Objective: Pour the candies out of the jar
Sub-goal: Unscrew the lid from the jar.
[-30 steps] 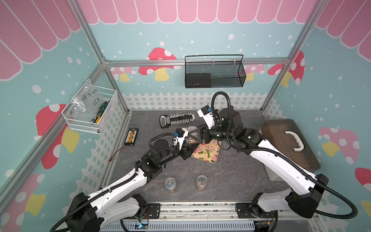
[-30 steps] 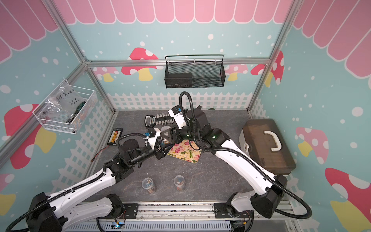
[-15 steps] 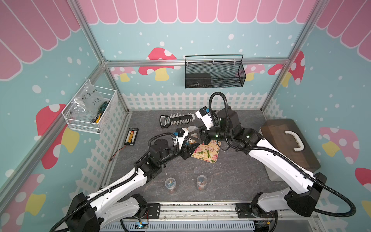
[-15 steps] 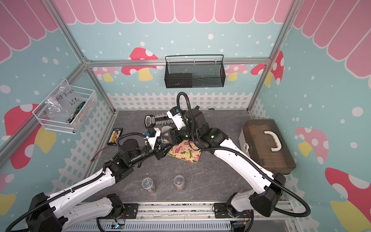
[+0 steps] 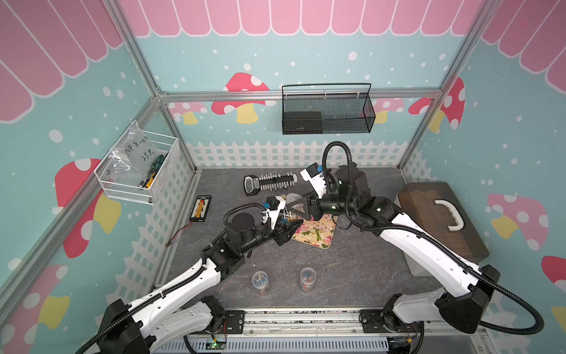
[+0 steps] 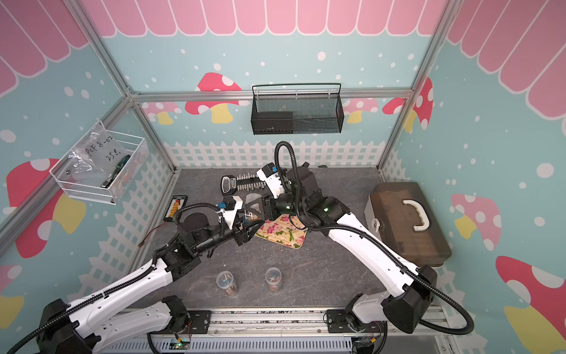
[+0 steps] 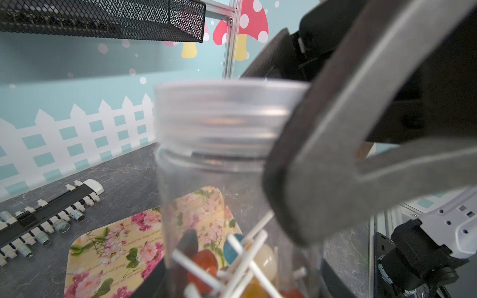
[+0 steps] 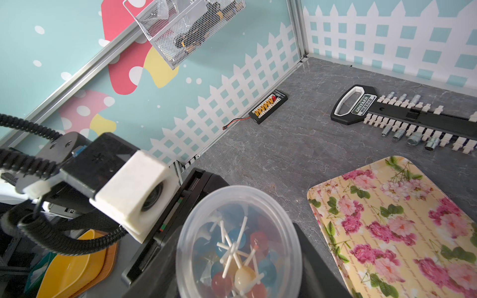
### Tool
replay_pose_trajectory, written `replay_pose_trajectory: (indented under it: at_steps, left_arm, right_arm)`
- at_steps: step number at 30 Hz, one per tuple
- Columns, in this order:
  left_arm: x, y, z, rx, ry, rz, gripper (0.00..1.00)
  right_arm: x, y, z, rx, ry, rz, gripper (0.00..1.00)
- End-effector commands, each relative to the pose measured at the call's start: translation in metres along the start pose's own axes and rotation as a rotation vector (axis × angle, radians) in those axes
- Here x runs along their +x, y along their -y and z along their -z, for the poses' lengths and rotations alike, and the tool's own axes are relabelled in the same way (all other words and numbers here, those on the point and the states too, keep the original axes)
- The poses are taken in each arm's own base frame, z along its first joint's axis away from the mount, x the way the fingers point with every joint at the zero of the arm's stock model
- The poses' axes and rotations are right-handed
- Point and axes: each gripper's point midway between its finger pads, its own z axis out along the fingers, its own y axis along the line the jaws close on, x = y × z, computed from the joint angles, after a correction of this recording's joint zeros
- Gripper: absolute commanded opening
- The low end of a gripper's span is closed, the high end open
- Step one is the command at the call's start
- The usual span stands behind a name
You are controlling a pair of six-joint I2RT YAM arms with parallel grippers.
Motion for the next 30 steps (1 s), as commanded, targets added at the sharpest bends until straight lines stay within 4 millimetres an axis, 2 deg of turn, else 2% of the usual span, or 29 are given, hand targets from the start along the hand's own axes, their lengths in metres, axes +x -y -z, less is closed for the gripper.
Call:
replay_pose_trajectory:
  at_steps: [1,11,23,30]
  left_arm:
    - [-0.017,0.016,0.006,0.068,0.059,-0.027,0.36]
    - [-0.013,0.017,0.000,0.084,0.056,-0.007,0.36]
    - [-0.014,0.016,-0.003,0.079,0.055,-0.007,0.36]
    - [-0.015,0.015,-0.006,0.077,0.054,-0.011,0.36]
  right_arm:
    - [-0.026,-0.012,0.018,-0.035,0.103,0.029,0.66]
    - [-0.030,-0.010,0.018,-0.021,0.114,0.031,0.66]
    - [-0.024,-0.011,0.010,-0.050,0.079,0.042,0.61]
    - [-0.018,-0.008,0.008,-0.037,0.057,0.049,0.62]
